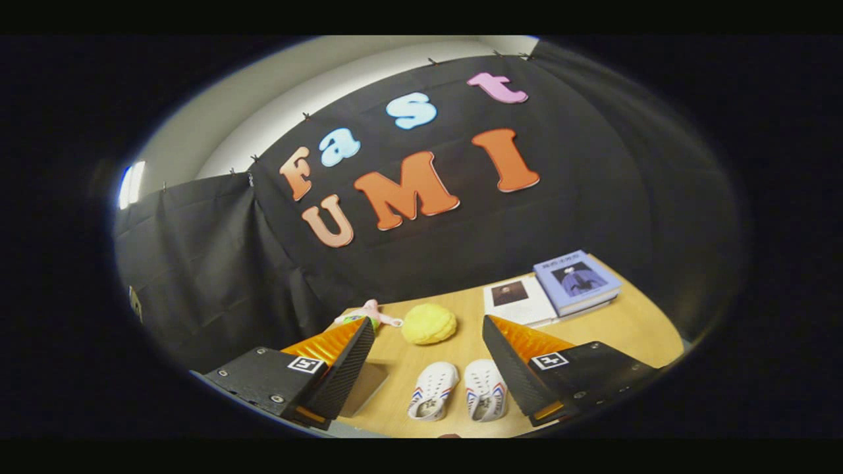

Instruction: Open the storage box then place both shoes into the box .Put the left shoe in first, then the right shoe, with the right side of both shoes facing outward in a uniform manner.

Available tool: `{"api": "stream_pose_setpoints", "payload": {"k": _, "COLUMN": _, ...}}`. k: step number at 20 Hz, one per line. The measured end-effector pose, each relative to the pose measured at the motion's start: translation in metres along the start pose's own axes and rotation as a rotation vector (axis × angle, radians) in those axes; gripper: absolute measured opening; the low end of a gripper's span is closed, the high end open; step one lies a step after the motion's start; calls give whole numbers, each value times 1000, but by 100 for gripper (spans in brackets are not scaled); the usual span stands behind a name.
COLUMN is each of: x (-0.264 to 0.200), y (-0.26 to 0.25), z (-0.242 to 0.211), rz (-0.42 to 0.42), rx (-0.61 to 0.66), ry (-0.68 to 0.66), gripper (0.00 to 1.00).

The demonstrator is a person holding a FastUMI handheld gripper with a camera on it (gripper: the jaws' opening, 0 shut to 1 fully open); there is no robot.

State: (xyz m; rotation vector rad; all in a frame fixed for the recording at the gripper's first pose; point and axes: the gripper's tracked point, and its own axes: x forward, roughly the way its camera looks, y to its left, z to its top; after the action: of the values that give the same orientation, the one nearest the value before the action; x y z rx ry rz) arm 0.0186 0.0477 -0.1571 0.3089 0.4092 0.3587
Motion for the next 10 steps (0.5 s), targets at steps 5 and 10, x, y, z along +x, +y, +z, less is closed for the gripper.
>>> {"api": "stream_pose_setpoints", "payload": {"k": 5, "x": 25, "y": 27, "z": -71, "rz": 160, "rx": 190, "ry": 157, "gripper": 98}}
{"api": "stream_pose_setpoints", "payload": {"k": 10, "x": 42, "y": 60, "z": -136, "rz": 290, "rx": 379, "ry": 319, "gripper": 98}}
